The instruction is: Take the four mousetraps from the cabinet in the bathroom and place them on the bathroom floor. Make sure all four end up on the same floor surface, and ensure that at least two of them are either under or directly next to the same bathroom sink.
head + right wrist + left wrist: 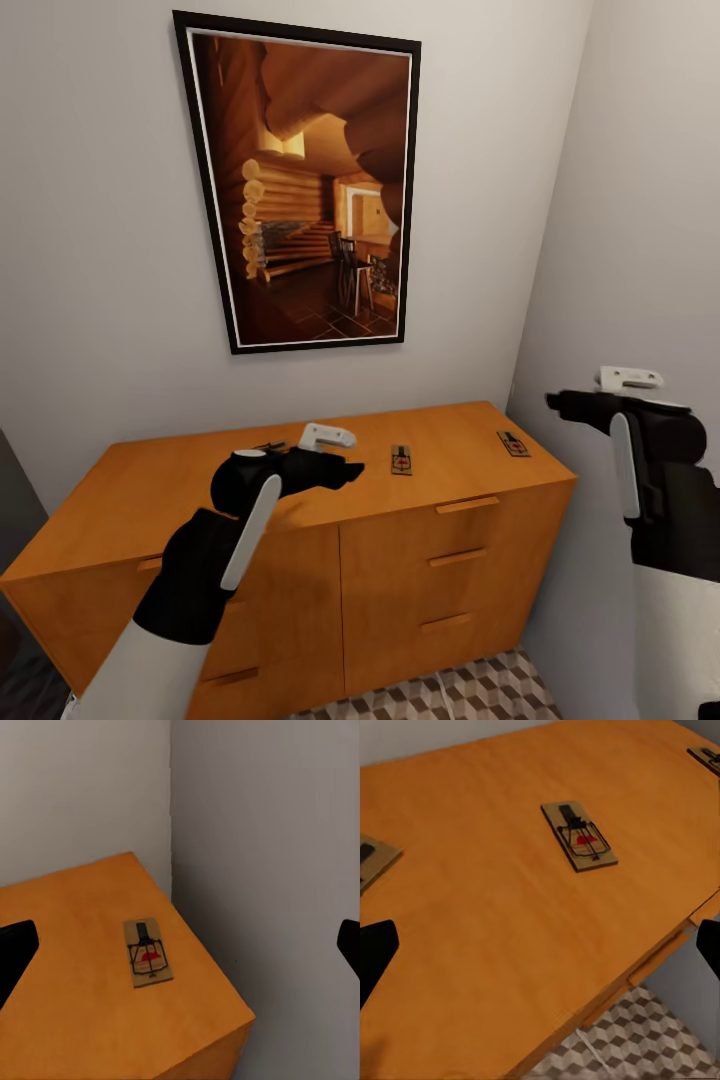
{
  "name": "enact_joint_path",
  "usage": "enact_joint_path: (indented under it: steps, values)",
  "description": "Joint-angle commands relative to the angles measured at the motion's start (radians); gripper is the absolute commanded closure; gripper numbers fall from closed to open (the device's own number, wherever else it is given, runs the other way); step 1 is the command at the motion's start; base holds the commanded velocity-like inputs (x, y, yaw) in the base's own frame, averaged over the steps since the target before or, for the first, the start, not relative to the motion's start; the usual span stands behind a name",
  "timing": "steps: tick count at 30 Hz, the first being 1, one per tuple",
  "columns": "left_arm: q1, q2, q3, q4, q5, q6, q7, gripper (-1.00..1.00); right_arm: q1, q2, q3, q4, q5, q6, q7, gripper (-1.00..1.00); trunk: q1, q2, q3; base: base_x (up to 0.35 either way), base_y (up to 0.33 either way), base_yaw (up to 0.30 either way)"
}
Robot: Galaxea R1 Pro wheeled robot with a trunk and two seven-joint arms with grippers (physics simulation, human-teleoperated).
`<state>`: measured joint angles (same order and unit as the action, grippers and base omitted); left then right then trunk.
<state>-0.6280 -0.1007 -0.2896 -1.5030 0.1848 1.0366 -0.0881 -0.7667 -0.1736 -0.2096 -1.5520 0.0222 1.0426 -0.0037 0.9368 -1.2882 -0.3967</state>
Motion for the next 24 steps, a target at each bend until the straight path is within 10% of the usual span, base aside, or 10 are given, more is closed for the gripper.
enact_joint_path:
  steps: [1, 10, 24]
  values:
    - [-0.001, 0.008, 0.0, 0.005, 0.001, 0.004, -0.004, -1.0, -0.006, 0.001, 0.014, 0.003, 0.003, 0.005, -0.002, -1.0, 0.0, -0.001, -0.001, 0.0, 0.0, 0.0]
    - [-0.001, 0.08, 0.0, 0.07, 0.003, 0.002, -0.069, -1.0, -0.02, 0.047, 0.102, 0.095, 0.002, 0.005, -0.015, -1.0, 0.0, -0.001, -0.001, 0.0, 0.0, 0.0]
    - [-0.001, 0.174, 0.002, 0.091, -0.003, 0.0, -0.227, -1.0, -0.023, 0.08, 0.124, 0.208, 0.006, 0.005, -0.02, -1.0, 0.0, -0.001, -0.001, 0.0, 0.0, 0.0]
